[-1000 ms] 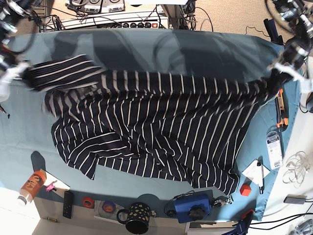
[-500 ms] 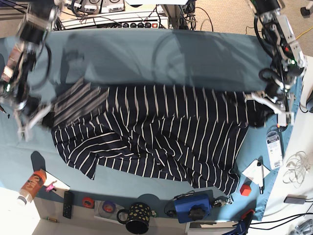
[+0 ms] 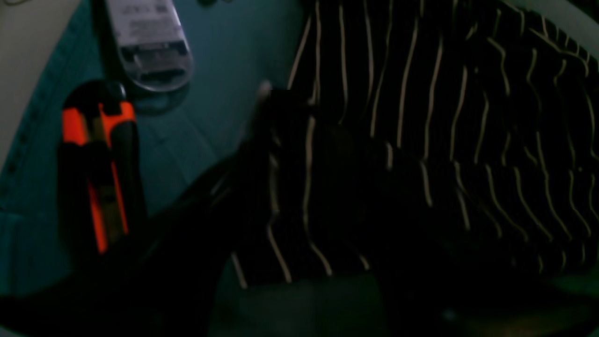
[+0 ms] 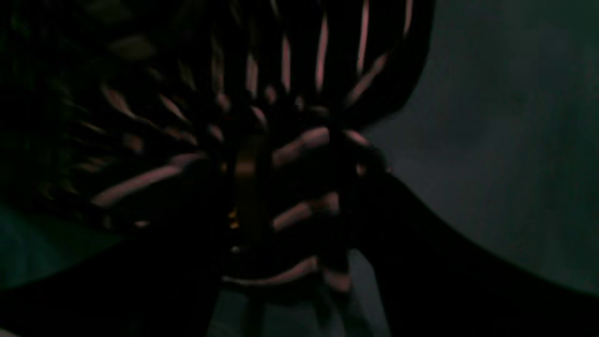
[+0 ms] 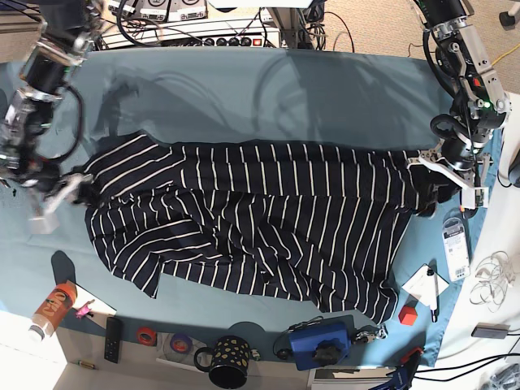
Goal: Layout the t-shirt on the table in an organized manner, then fold the t-shirt properly
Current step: 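Stretch the lifted shirt between both grippers and lay it down, then grasp the bunched shirt end with the right gripper and drag outward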
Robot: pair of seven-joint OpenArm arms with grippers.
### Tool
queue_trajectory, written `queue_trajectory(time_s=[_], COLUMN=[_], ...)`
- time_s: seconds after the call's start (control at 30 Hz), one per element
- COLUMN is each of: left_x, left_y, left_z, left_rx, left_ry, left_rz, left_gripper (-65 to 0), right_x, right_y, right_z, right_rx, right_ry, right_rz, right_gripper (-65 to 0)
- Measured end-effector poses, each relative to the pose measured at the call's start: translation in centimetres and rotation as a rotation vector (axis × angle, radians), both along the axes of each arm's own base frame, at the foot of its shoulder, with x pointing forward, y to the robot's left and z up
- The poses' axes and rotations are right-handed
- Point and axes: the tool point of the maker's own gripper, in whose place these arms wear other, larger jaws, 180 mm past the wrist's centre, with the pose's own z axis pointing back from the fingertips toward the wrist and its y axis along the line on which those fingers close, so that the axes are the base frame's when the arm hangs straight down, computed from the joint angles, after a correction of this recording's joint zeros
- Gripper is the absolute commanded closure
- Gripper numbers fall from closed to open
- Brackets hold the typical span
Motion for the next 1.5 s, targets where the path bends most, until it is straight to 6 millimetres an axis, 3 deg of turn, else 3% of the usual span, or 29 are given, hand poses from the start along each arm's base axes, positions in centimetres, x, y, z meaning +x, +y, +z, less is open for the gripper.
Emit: queue_trajectory(time_s=[0.13,0.3,0.43,0.5,0.67,0.83,1.0,1.17,1.37,1.5], left_x=[-0.7,-2.3,-5.8,-7.6,-10.9,-11.8,-11.8,-11.7,-11.7,-11.7], left_y=[0.7,5.2,8.7,9.4,10.9,11.1,11.1,11.1,11.1,11.1], left_z=[0.6,5.2,7.5,7.6,6.8,6.4,6.4,6.4,6.4,6.4], left_rx=[-0.048,-0.010,0.012,0.024,0.038,0.044,0.043,0.044,0.044,0.044], left_ry=[0.027,-0.085,-0.149,-0.142,-0.095,-0.069,-0.070,-0.071,-0.071,-0.071], left_rz=[-0.003,0.087,0.173,0.179,0.217,0.224,0.223,0.221,0.221,0.220], left_gripper=[-21.3,-21.3,-21.3,-21.3,-21.3,-21.3,-21.3,-21.3,-21.3,-21.3], right_x=[0.5,-2.0,-3.4,-4.9,-9.3,-11.7,-11.6,-10.8,-6.4,-5.0], right_y=[-2.2,-5.8,-8.2,-8.8,-7.9,-6.4,-4.9,-5.8,-3.8,-2.6], right_z=[5.4,7.5,9.7,8.3,2.0,-1.4,-2.4,-3.5,-2.0,-2.7], right_rx=[0.150,0.225,0.273,0.265,0.256,0.292,0.339,0.231,0.220,0.160], right_ry=[-0.196,-0.256,-0.371,-0.334,-0.128,-0.041,-0.041,0.006,-0.060,-0.033], right_rz=[-0.075,-0.181,-0.262,-0.289,-0.315,-0.332,-0.331,-0.345,-0.265,-0.212], right_gripper=[-22.7,-22.7,-22.7,-22.7,-22.7,-22.7,-22.7,-22.7,-22.7,-22.7])
